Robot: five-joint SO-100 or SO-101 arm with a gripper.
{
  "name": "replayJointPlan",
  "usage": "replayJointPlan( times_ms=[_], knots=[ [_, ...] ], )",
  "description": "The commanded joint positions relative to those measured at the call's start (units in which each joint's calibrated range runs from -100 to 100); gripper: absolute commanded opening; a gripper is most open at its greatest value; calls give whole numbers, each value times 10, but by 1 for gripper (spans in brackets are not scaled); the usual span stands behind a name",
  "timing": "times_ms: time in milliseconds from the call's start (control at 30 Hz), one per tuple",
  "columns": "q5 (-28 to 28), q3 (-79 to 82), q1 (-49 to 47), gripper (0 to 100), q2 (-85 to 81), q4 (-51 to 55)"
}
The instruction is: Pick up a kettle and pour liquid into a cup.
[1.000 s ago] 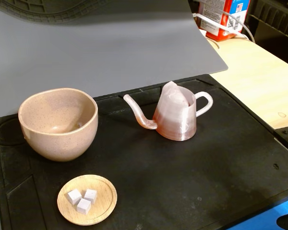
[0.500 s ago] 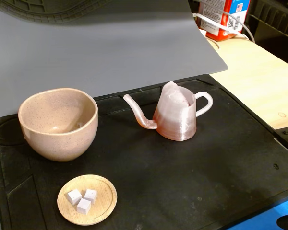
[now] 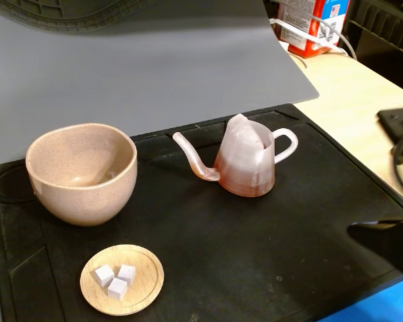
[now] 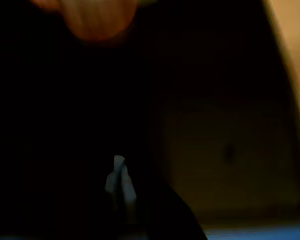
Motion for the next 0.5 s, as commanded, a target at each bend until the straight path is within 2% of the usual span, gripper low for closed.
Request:
replayJointPlan(
  times_ms=[0, 100, 267, 467],
  knots=[
    [-1, -1, 1, 0, 75, -161],
    [-1, -5, 2, 0, 147, -279],
    [-1, -7, 4, 0, 208, -377],
    [7, -163, 5, 0, 369, -392]
  ],
)
